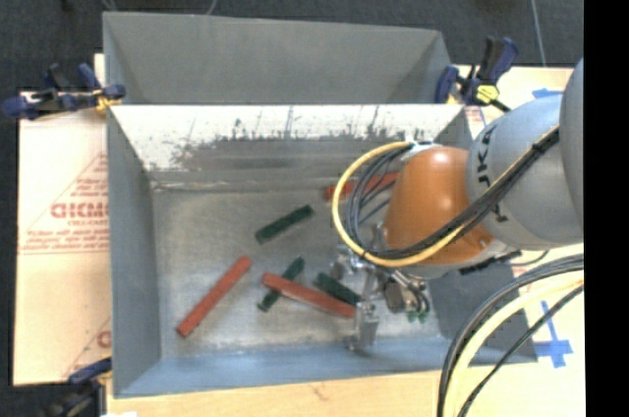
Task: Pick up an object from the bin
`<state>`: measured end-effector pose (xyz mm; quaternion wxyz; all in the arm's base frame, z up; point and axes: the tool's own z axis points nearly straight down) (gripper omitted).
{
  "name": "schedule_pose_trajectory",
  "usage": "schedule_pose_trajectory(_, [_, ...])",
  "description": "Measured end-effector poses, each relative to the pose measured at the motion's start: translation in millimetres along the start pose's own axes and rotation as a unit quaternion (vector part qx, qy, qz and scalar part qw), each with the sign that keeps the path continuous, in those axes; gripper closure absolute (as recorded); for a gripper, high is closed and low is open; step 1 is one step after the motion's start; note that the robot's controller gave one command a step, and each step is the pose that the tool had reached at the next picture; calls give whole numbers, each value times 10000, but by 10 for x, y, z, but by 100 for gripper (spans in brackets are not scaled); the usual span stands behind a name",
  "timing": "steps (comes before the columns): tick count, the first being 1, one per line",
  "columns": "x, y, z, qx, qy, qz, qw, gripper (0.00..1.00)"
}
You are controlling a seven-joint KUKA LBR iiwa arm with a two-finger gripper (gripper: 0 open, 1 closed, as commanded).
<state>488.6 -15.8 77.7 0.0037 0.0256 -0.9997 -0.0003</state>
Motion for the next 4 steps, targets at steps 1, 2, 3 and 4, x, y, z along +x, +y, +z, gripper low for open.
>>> schedule_pose_trajectory(1, [-35, -18, -39, 11, -48, -2, 10000, 100])
schedule_pose_trajectory(2, [82, 115, -404, 15, -61, -306, 9995, 100])
schedule_pose_trajectory(3, [78, -120, -1864, 23, -96, -159, 9998, 100])
schedule_pose_trajectory(4, [136, 9, -1819, 16, -43, -2344, 9721, 100])
